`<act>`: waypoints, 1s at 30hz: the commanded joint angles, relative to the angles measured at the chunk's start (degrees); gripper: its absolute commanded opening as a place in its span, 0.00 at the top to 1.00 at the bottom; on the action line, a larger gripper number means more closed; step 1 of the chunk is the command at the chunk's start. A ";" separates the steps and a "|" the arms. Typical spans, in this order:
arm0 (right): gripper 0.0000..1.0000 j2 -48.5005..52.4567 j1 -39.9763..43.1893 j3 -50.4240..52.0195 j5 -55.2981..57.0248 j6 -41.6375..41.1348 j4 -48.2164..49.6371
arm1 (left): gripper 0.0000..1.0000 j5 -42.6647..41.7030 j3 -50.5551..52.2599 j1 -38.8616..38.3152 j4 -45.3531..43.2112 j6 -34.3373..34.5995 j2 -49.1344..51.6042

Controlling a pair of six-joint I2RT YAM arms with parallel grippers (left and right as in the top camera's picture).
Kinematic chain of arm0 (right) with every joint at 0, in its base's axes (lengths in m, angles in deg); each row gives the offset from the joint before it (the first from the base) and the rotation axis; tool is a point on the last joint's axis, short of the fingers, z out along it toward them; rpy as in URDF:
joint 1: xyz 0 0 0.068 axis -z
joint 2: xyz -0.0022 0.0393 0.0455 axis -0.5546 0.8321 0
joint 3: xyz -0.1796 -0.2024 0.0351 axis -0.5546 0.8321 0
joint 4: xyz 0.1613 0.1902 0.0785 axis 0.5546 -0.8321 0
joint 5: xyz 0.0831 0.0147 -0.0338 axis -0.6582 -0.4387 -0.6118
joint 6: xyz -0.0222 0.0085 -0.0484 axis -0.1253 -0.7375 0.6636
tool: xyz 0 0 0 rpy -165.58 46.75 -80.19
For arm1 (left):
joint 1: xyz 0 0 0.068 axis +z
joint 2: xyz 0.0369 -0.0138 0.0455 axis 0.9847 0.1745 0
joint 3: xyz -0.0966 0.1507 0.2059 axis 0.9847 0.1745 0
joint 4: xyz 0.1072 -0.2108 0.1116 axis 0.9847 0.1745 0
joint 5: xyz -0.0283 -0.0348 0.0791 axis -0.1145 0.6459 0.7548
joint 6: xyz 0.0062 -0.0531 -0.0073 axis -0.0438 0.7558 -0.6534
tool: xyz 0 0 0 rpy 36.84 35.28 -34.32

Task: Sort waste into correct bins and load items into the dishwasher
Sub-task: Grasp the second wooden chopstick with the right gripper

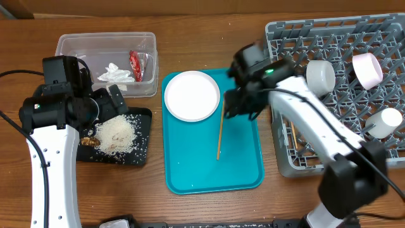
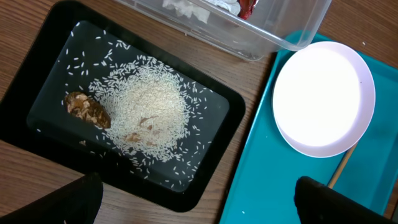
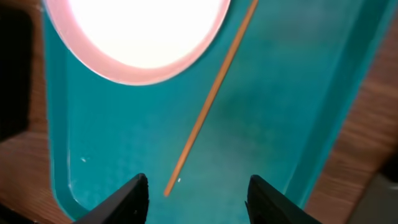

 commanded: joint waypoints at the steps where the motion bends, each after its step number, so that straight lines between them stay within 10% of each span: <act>1: 0.46 4.26 -2.56 2.21 1.18 -4.48 0.37 | 0.00 0.15 -0.81 0.24 -0.04 0.20 0.04; 14: 0.48 16.48 -6.12 2.34 3.21 -8.00 1.92 | 0.00 0.15 -0.81 0.24 -0.04 0.20 0.04; 30: 0.96 16.98 -6.12 2.38 7.82 -12.22 -1.05 | 0.00 0.13 -0.81 0.24 -0.04 0.20 0.04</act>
